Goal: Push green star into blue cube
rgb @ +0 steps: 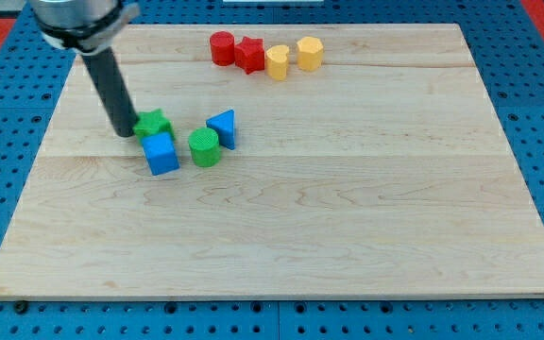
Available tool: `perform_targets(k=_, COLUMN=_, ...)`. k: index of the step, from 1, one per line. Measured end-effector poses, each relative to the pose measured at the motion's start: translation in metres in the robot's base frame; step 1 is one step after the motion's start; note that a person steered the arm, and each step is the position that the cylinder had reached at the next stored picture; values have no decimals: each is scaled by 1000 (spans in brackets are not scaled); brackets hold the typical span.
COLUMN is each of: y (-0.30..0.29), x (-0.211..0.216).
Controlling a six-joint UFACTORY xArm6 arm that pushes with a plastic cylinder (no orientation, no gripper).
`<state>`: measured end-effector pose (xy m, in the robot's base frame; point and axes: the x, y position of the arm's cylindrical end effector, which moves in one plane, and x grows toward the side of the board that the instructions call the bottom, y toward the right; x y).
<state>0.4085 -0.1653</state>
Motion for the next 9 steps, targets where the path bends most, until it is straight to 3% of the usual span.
perform_targets(k=1, y=46, x=11)
perform_targets(k=2, y=4, x=6)
perform_targets(k=3, y=-1, x=-22)
perform_targets(k=5, y=132, x=-42)
perform_targets(k=8, y=157, x=-30)
perform_targets(k=9, y=134, x=-20)
